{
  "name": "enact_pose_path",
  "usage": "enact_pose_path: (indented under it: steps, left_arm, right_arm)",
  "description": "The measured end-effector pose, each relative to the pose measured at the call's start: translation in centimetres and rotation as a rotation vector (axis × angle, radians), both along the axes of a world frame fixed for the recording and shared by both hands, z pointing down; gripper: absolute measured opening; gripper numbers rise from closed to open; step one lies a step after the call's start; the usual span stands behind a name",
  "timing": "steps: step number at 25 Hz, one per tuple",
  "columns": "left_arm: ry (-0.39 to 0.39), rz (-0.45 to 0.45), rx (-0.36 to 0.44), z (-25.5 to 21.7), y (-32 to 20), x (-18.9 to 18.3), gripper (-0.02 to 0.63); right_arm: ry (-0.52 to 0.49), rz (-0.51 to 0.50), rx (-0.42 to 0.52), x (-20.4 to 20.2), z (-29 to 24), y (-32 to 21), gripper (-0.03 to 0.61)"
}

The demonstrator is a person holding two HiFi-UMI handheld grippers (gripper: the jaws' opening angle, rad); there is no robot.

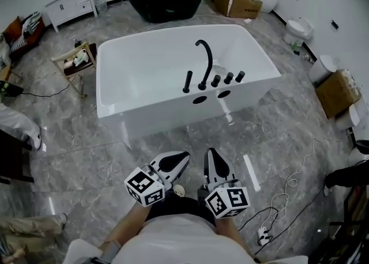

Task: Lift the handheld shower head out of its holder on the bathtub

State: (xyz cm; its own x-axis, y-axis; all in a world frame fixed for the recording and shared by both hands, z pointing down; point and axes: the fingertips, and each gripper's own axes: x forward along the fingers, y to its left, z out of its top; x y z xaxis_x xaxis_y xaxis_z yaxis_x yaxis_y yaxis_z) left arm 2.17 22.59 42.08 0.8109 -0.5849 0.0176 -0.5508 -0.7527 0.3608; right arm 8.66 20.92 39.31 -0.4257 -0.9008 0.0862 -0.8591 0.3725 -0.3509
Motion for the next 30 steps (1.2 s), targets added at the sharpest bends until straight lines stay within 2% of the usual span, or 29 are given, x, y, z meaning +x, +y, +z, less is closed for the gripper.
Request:
enact_pose_path:
  steps: [13,23,30]
  left_arm:
    - [-0.012,-0.036,-0.027,0.4,-1.5,1.2,0.020]
    - [-0.016,-0.055,-0.034,0.3,-2.9,1.0,0.020]
    - [-0.015,-0.052,-0.032,0.2,-5.6,1.7,0.020]
  right_arm:
    - [-0.041,-0.039,-0.006,0.6,0.5,-1.2,0.018]
    - [-0.027,-0.039,-0.017,0.6,0.7,-2.9,0.018]
    - [-0.033,-0.040,-0.025,1.2,0.7,-5.7,0.018]
